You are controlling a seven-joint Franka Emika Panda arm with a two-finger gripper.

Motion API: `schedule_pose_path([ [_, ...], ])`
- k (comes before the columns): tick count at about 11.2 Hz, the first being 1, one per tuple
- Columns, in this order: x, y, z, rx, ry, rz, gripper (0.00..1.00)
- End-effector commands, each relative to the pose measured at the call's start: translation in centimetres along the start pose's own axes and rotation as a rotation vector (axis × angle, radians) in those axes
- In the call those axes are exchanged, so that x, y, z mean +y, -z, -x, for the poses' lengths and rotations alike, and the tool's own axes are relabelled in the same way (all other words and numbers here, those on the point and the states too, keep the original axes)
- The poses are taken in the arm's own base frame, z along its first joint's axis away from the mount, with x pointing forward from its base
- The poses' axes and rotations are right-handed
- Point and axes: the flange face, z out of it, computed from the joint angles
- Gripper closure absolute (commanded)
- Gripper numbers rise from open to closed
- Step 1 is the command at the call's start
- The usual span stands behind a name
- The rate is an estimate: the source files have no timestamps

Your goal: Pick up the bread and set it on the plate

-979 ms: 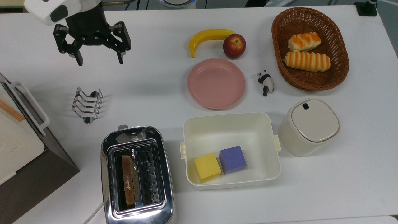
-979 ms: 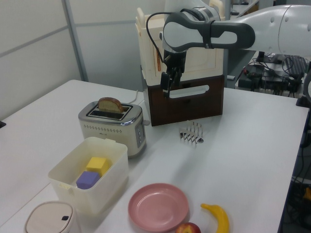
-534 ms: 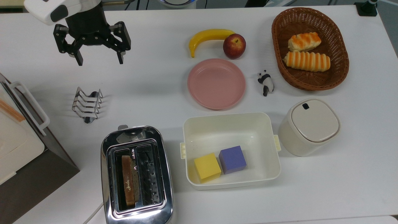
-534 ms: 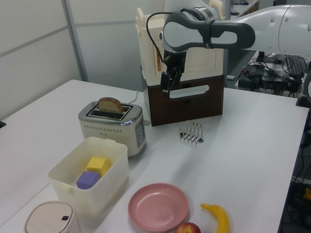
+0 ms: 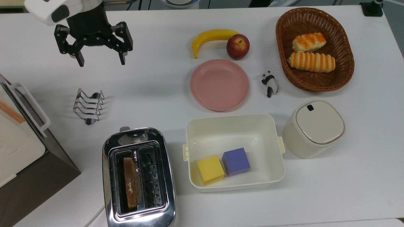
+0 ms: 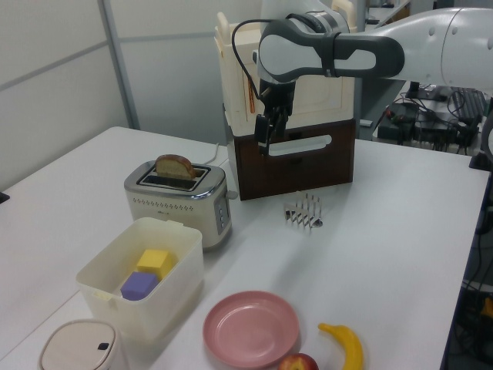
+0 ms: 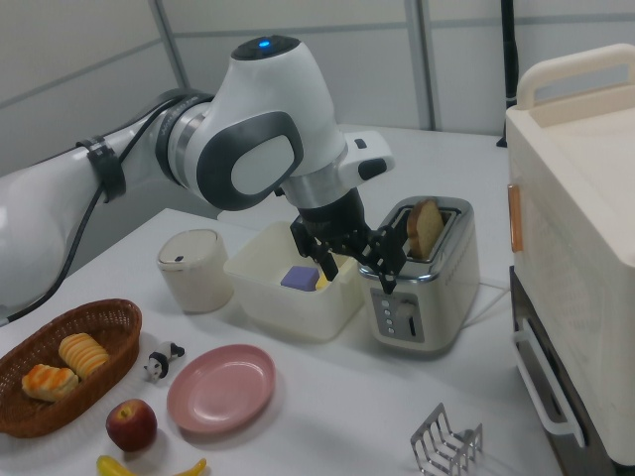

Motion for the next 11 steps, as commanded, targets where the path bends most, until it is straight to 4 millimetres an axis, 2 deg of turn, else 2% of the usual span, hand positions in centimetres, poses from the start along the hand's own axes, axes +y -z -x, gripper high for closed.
schedule_pose_path([
  [1, -0.31, 0.7, 1.03, -0.016, 0.02, 0.006, 0.0],
  [11, -0.48, 0.34, 0.73, -0.007, 0.006, -0.006, 0.0],
])
